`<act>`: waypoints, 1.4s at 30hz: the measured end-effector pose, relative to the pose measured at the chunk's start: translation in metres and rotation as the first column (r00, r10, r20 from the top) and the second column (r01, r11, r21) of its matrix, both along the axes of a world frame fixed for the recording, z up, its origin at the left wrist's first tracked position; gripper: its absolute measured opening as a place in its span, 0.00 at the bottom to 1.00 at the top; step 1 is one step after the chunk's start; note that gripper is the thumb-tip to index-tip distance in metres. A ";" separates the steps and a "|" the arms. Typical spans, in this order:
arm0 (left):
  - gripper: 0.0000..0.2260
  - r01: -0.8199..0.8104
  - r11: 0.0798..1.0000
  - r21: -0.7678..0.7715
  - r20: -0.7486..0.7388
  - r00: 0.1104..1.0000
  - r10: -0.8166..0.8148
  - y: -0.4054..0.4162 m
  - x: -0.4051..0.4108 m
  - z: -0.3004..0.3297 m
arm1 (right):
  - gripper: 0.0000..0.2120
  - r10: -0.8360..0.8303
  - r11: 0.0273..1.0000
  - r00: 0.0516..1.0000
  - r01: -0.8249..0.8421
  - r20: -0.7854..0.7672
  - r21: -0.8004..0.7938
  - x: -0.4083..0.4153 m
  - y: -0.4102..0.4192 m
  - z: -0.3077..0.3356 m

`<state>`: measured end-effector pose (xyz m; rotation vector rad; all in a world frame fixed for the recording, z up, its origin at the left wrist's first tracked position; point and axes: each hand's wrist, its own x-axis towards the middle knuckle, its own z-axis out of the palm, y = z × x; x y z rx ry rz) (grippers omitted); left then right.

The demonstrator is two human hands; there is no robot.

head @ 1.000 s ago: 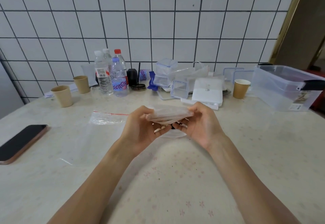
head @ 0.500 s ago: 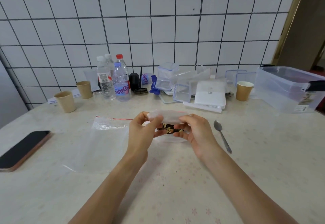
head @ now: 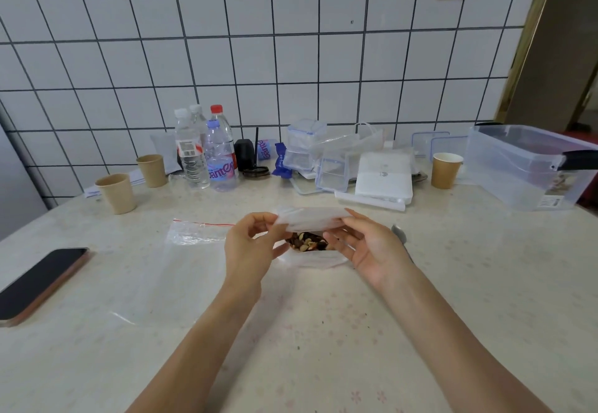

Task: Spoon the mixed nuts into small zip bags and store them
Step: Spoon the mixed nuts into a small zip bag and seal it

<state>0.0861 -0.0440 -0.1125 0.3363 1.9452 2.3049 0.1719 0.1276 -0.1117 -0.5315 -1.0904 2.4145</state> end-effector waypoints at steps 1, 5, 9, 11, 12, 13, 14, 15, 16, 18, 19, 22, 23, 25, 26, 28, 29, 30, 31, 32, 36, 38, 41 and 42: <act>0.05 0.048 0.998 0.043 0.063 0.997 -0.051 -0.001 -0.001 0.001 | 0.08 0.024 1.000 1.000 -0.024 -0.018 -0.020 0.001 0.001 0.001; 0.08 0.232 0.874 0.426 0.334 0.858 -0.391 -0.001 -0.002 0.010 | 0.11 0.157 0.984 0.984 -0.163 -0.080 -0.076 0.001 -0.001 0.005; 0.05 0.316 0.787 0.530 0.394 0.729 -0.559 -0.003 -0.004 0.015 | 0.10 0.281 0.959 0.958 -0.282 -0.054 -0.006 0.000 0.002 0.009; 0.11 0.366 0.821 0.437 0.352 0.771 -0.531 -0.002 -0.003 0.013 | 0.07 0.315 0.949 0.949 -0.314 -0.030 0.017 -0.001 0.000 0.010; 0.13 0.369 0.851 0.374 0.324 0.807 -0.493 0.000 -0.003 0.011 | 0.07 0.315 0.949 0.949 -0.315 -0.015 0.008 -0.001 -0.002 0.010; 0.14 0.362 0.876 0.319 0.298 0.839 -0.455 0.001 -0.002 0.011 | 0.11 0.317 0.948 0.948 -0.317 -0.003 0.010 -0.002 -0.003 0.008; 0.14 0.354 0.891 0.283 0.280 0.859 -0.430 0.002 -0.002 0.010 | 0.18 0.326 0.945 0.945 -0.326 0.006 0.023 -0.003 -0.002 0.006; 0.12 0.353 0.896 0.269 0.279 0.862 -0.423 0.002 -0.002 0.010 | 0.24 0.335 0.942 0.942 -0.335 0.007 0.034 -0.003 -0.002 0.006; 0.11 0.363 0.890 0.275 0.293 0.850 -0.437 0.002 -0.003 0.010 | 0.27 0.339 0.940 0.941 -0.338 0.004 0.045 -0.002 -0.002 0.007; 0.09 0.410 0.846 0.340 0.331 0.790 -0.516 -0.001 -0.004 0.010 | 0.29 0.351 0.933 0.936 -0.349 -0.016 0.084 0.000 -0.001 0.008; 0.08 0.437 0.815 0.381 0.341 0.753 -0.563 -0.002 -0.004 0.010 | 0.30 0.358 0.928 0.933 -0.352 -0.028 0.123 0.002 -0.001 0.009; 0.09 0.499 0.752 0.430 0.276 0.720 -0.636 -0.006 -0.005 0.009 | 0.24 0.352 0.879 0.936 -0.335 0.014 0.340 0.005 -0.001 0.009; 0.09 0.519 0.765 0.380 0.226 0.750 -0.622 -0.006 -0.005 0.008 | 0.21 0.324 0.859 0.945 -0.315 0.047 0.404 0.005 -0.001 0.008; 0.07 0.523 0.831 0.191 0.104 0.831 -0.547 -0.005 -0.002 0.007 | 0.15 0.235 0.861 0.968 -0.248 0.085 0.444 0.004 -0.004 0.008; 0.08 0.488 0.866 0.109 0.046 0.868 -0.494 -0.003 0.000 0.005 | 0.12 0.186 0.875 0.979 -0.205 0.087 0.439 0.003 -0.007 0.007; 0.05 0.371 0.928 0.025 -0.027 0.928 -0.371 0.001 0.004 0.003 | 0.05 0.073 0.897 0.993 -0.108 0.096 0.429 -0.001 -0.013 0.005; 0.02 0.314 0.949 -0.002 -0.052 0.948 -0.314 0.003 0.006 0.002 | 0.04 0.016 0.898 0.994 -0.060 0.105 0.435 -0.002 -0.016 0.004; 0.03 0.242 0.970 -0.037 -0.081 0.966 -0.244 0.004 0.006 0.001 | 0.07 -0.037 0.893 0.993 -0.016 0.109 0.449 -0.004 -0.018 0.003; 0.06 0.168 0.983 -0.071 -0.108 0.979 -0.175 0.005 0.005 0.000 | 0.09 -0.082 0.887 0.991 0.023 0.109 0.461 -0.006 -0.020 0.000; 0.07 0.104 0.991 -0.084 -0.130 0.985 -0.114 0.006 0.004 -0.001 | 0.09 -0.126 0.885 0.986 0.063 0.107 0.462 -0.007 -0.020 -0.001; 0.08 -0.005 0.999 -0.051 -0.174 0.985 -0.004 0.003 0.001 0.000 | 0.02 -0.210 0.904 0.972 0.150 0.109 0.400 -0.005 -0.013 -0.001; 0.11 -0.049 0.993 -0.110 -0.278 0.960 0.016 0.003 0.003 -0.003 | 0.03 -0.173 0.936 0.978 0.126 0.118 0.329 -0.003 -0.008 -0.001; 0.17 -0.245 0.921 -0.302 -0.605 0.796 0.014 0.002 0.006 -0.007 | 0.05 -0.099 0.974 0.990 0.076 0.098 0.211 -0.001 -0.003 -0.002; 0.16 -0.290 0.898 -0.332 -0.660 0.751 -0.001 0.000 0.006 -0.008 | 0.05 -0.077 0.981 0.993 0.060 0.086 0.187 -0.001 0.000 -0.002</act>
